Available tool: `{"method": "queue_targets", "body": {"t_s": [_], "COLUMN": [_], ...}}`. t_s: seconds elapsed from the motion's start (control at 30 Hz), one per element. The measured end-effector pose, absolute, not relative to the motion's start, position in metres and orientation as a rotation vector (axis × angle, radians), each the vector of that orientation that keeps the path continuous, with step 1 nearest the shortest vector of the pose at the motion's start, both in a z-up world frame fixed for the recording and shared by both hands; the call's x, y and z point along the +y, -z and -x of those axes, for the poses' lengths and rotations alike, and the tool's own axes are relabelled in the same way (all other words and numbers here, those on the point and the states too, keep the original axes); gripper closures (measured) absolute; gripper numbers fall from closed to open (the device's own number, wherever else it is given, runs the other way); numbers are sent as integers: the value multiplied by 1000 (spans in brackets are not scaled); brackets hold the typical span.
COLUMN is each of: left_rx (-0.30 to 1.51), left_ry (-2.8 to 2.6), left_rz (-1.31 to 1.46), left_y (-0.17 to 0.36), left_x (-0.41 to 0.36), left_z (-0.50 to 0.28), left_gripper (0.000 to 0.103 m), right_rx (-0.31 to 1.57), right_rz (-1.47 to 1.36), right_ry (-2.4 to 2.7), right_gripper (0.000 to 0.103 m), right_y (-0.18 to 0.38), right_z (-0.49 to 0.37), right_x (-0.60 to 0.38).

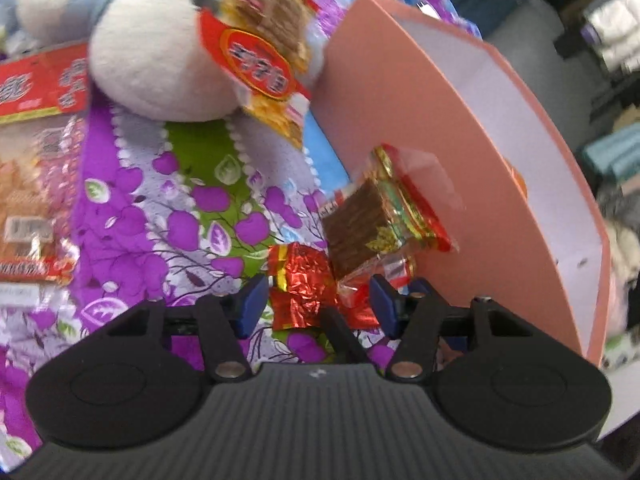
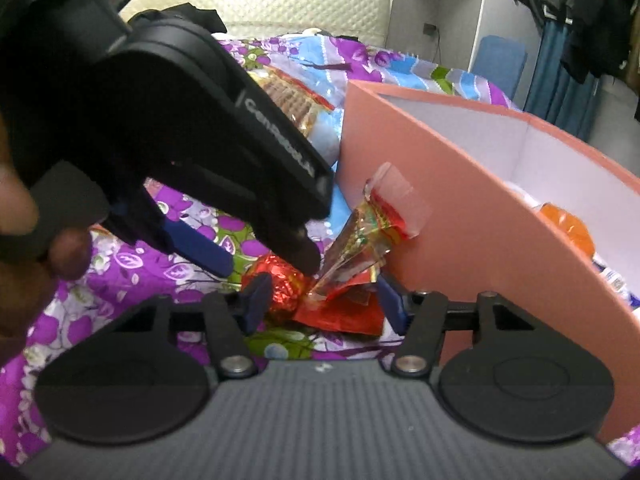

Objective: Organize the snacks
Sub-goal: 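Grasp red-white candy packet with left gripper while right grasps red foil candy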

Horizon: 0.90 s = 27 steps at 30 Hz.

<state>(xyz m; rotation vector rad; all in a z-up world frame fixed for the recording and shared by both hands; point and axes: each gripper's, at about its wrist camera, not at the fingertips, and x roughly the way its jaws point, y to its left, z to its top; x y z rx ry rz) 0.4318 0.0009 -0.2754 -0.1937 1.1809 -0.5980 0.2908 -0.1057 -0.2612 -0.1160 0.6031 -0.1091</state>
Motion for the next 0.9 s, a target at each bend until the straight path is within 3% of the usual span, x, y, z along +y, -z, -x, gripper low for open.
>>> {"method": "queue_targets", "body": {"t_s": [0.17, 0.23, 0.27, 0.57, 0.73, 0.9], "left_rx": [1200, 1204, 1203, 1208, 1225, 1234], "left_ry": [596, 609, 615, 606, 578, 548], "left_rz": [136, 137, 129, 170, 230, 338], "left_y": [284, 285, 285, 279, 272, 270], "left_x": [-8, -11, -14, -5, 21, 50], "left_z": [-437, -439, -438, -427, -417, -413], "left_gripper": [45, 46, 47, 47, 31, 28], "right_rx": [614, 620, 627, 628, 603, 622], "right_rz": [87, 89, 88, 96, 89, 120], "right_ry": [109, 96, 93, 63, 13, -16], "right_gripper": [62, 78, 80, 81, 80, 83], "right_y": [267, 266, 266, 259, 250, 253], "right_z": [-305, -305, -306, -298, -284, -283], "right_x": [-112, -111, -111, -114, -110, -108]}}
